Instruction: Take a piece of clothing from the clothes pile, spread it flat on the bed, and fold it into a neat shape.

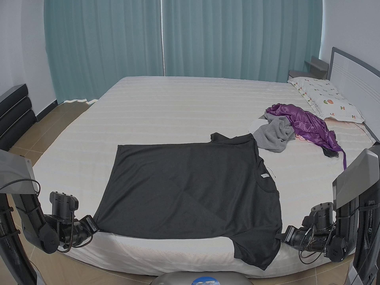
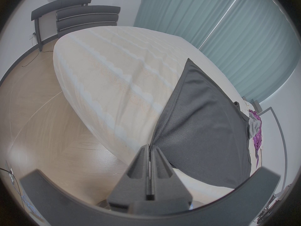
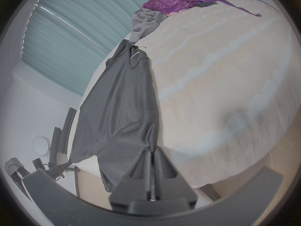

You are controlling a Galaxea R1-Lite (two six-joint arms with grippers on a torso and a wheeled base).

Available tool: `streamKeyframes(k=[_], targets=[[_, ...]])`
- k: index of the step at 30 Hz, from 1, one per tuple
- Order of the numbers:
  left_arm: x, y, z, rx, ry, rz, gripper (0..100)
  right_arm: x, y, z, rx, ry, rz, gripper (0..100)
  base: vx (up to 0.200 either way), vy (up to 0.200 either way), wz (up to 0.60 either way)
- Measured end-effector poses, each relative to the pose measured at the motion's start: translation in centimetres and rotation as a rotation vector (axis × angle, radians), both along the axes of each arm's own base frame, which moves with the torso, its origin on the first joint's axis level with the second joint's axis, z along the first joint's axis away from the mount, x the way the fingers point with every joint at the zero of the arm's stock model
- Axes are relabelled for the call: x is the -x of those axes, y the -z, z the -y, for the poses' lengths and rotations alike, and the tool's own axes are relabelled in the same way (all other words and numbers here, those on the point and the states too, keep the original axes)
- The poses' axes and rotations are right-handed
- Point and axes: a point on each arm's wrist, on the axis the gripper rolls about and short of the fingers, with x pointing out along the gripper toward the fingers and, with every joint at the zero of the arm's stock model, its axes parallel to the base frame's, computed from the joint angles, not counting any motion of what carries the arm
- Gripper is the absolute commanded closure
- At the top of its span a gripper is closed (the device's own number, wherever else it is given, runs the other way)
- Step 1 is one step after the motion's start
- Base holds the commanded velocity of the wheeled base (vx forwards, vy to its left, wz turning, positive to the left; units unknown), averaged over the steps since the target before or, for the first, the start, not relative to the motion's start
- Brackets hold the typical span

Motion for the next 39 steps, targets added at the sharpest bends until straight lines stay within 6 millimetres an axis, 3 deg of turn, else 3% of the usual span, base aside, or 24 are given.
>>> streamKeyframes(k=[13, 27, 39], targets=[[0.1, 0.0, 0.0, -0.004, 0.003, -0.004, 100, 0.6, -0.1, 0.6, 0.055, -0.015, -0.058, 100, 0.0, 0.0, 0.0], [0.8, 0.2, 0.0, -0.037, 0.044, -0.029, 100, 1.6, -1.4, 1.3, 0.123, -0.059, -0.099, 100, 0.0, 0.0, 0.0], [1.4, 0.4, 0.0, -0.06, 0.075, -0.053, 100, 2.3, -1.1, 1.4, 0.176, -0.117, -0.157, 100, 0.0, 0.0, 0.0]])
